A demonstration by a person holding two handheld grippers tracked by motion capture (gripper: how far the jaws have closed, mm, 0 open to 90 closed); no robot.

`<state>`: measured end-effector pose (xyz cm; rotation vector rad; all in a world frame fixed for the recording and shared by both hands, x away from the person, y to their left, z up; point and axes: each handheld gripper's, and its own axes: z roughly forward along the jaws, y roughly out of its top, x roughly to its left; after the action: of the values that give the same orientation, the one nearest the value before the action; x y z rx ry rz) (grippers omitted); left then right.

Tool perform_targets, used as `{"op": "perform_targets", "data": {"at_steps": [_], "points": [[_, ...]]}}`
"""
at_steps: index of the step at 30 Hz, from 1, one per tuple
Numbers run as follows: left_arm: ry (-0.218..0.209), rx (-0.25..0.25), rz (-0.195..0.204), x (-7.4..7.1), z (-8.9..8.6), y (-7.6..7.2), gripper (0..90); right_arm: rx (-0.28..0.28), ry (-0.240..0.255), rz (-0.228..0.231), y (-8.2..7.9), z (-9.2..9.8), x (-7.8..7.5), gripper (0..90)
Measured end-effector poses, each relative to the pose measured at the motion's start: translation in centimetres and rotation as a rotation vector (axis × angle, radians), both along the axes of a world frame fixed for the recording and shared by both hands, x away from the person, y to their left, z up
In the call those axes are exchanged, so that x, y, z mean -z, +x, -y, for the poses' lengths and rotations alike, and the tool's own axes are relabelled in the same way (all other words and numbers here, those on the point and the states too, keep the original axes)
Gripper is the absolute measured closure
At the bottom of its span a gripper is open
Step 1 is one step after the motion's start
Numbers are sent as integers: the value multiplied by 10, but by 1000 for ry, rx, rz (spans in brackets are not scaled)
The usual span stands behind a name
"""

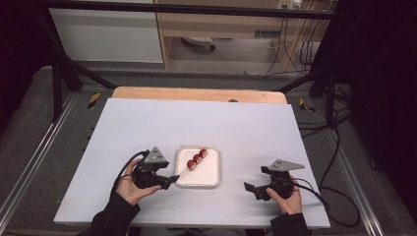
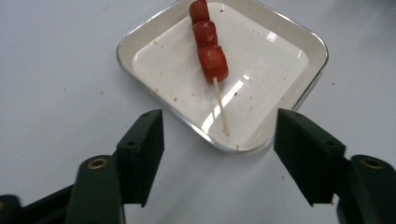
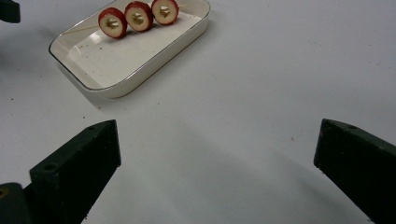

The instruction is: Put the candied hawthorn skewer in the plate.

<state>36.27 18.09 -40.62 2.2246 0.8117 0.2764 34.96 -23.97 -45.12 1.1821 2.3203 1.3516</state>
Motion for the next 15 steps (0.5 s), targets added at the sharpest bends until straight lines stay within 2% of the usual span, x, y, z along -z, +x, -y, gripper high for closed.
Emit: {"op": "perform_targets", "data": {"at_steps": [9, 15], "points": [[-38, -43, 7, 21, -40, -8, 149, 1, -10, -6, 0, -1, 1, 8], [-48, -115, 13, 33, -64, -11, 76, -1, -26, -12, 0, -1, 3, 6]]}}
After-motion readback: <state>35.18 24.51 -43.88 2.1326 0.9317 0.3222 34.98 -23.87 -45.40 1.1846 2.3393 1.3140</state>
